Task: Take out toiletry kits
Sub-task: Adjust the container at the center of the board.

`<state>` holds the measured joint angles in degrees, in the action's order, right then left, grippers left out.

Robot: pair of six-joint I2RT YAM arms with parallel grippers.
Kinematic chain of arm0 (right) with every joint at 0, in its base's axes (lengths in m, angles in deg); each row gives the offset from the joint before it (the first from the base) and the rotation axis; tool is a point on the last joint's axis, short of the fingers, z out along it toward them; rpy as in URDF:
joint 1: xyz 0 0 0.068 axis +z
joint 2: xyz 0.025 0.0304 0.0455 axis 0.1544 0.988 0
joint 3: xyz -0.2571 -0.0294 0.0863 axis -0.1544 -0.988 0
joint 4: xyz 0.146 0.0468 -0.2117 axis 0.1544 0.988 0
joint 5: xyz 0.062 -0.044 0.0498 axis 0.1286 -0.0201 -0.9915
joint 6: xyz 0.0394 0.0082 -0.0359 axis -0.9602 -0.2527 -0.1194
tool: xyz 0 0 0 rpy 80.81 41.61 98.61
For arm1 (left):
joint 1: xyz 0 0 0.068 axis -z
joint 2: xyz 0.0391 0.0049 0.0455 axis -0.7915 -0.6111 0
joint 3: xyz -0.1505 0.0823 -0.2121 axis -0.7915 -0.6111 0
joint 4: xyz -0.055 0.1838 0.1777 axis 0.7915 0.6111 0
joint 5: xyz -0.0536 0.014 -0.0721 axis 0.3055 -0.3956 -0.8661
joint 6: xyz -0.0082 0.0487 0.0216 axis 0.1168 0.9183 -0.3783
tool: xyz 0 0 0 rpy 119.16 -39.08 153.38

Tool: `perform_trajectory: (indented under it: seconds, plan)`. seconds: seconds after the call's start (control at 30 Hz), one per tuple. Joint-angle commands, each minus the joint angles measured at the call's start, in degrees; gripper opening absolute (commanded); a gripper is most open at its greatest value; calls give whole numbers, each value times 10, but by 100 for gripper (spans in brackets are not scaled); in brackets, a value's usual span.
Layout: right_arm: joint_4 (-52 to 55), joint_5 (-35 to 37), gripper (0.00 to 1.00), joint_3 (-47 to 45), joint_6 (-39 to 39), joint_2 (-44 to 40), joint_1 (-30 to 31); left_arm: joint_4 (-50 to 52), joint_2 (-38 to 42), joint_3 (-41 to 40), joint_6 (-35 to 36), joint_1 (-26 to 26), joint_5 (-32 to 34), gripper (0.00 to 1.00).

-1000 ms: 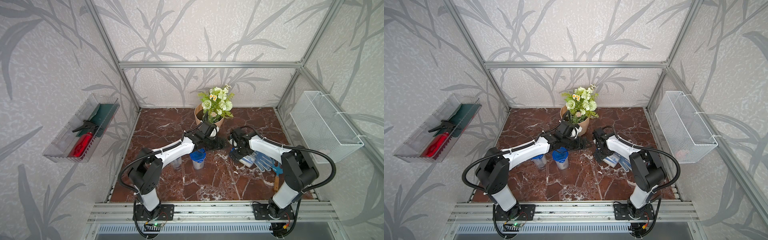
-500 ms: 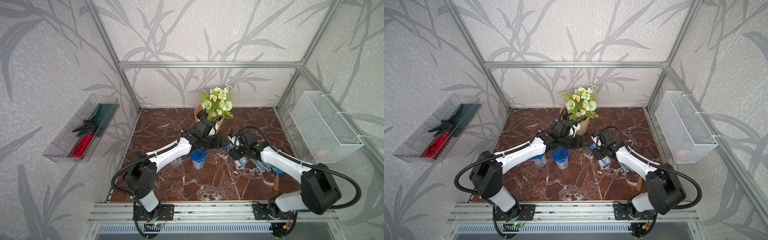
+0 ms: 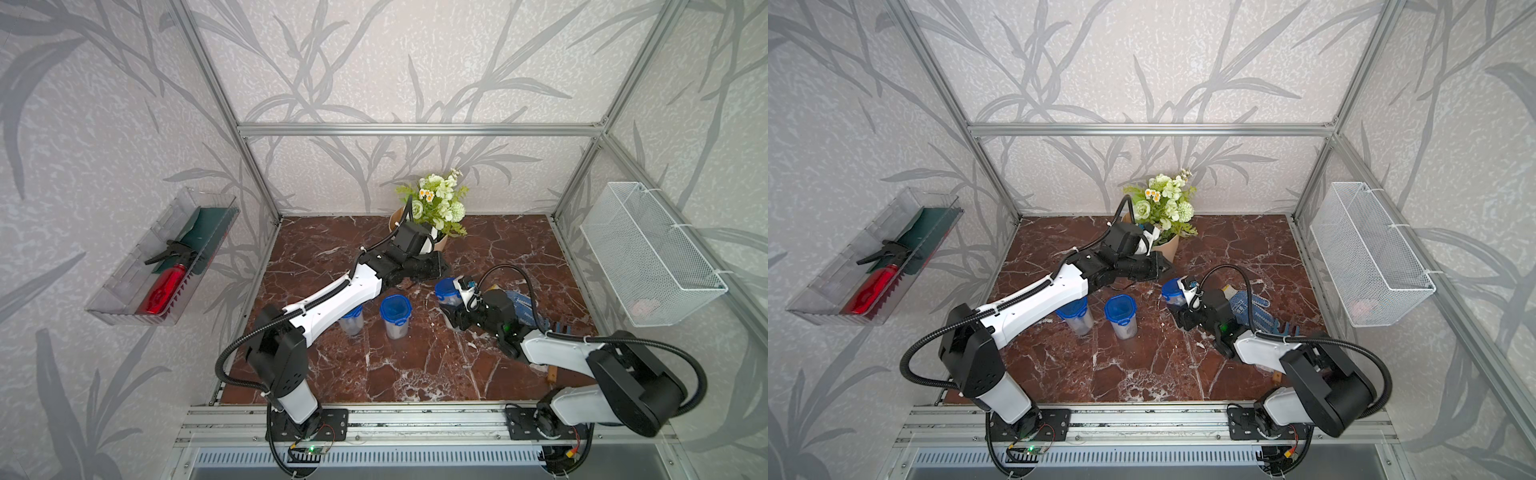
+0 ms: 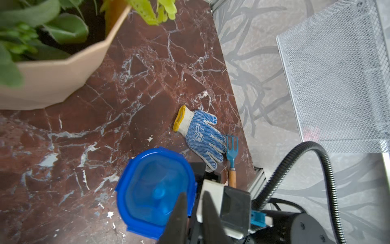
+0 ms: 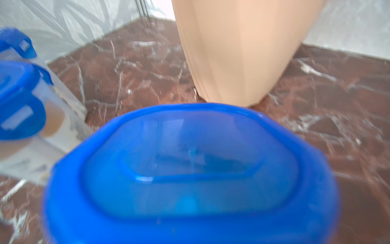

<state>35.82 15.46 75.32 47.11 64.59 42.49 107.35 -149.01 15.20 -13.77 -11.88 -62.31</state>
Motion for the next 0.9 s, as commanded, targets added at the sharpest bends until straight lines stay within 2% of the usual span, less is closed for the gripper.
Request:
perform_trajectory:
  seconds: [0.0,0.17,0.37,0.5,0.57,0.67,0.73,0.87]
  plan:
    - [-245,18,39,-5,-26,63,13,24,-14,23,8,-2,29,2]
    - [-372,28,40,-10,-43,174,17,43,-54,25,0,0,4,0]
    - [-380,30,42,-14,-35,191,22,50,-71,14,-3,1,-1,0]
    - [-379,37,55,-25,-29,185,23,56,-71,2,-3,2,-10,0]
    - [-378,42,69,-32,-31,183,23,60,-68,-7,-4,4,-14,0]
    - [-377,50,83,-45,-39,179,25,58,-61,-29,-9,7,-18,0]
    - [-377,56,100,-54,-46,172,24,50,-54,-48,-14,10,-20,0]
    - [-353,62,99,-74,-57,145,27,39,-42,-74,-22,16,-22,0]
